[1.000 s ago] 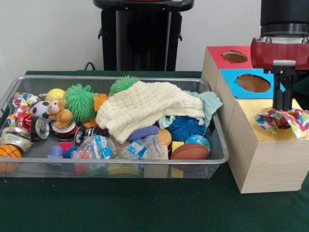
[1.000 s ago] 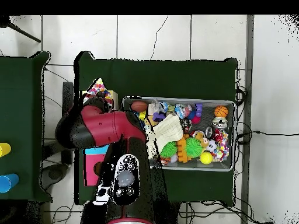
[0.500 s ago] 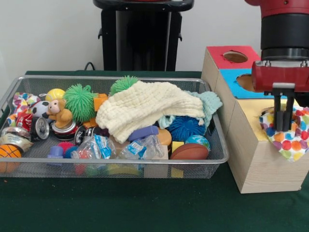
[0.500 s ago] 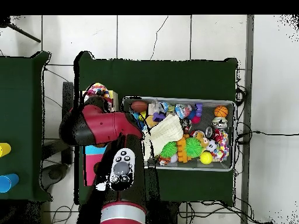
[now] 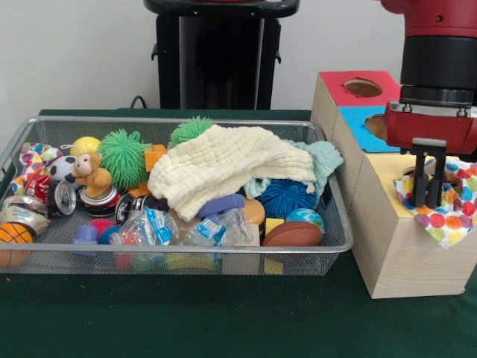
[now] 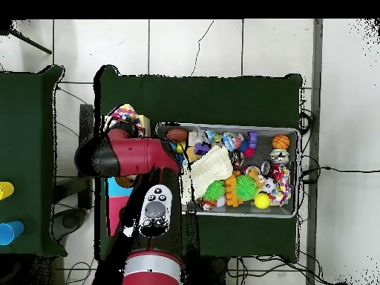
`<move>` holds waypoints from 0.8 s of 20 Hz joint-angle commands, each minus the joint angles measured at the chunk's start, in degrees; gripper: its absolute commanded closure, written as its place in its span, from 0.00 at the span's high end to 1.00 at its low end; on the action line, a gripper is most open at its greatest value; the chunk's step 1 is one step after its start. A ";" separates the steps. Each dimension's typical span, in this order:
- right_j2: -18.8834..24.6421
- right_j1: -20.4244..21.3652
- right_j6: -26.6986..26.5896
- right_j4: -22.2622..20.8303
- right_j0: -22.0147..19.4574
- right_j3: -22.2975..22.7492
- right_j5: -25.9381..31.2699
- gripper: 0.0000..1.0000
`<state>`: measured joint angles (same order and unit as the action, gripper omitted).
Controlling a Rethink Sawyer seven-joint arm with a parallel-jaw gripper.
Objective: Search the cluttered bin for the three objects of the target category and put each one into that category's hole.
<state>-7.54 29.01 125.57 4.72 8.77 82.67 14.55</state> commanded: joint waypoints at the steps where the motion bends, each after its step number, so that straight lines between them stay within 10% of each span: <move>1: 3.87 -3.42 6.96 4.05 -2.30 3.75 24.69 0.00; 11: 7.56 1.03 5.90 9.25 -3.58 5.55 45.04 0.00; 16: 13.33 -1.15 -0.74 11.79 -6.71 7.36 39.94 0.00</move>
<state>-3.88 31.15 125.57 12.93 5.29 83.75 53.11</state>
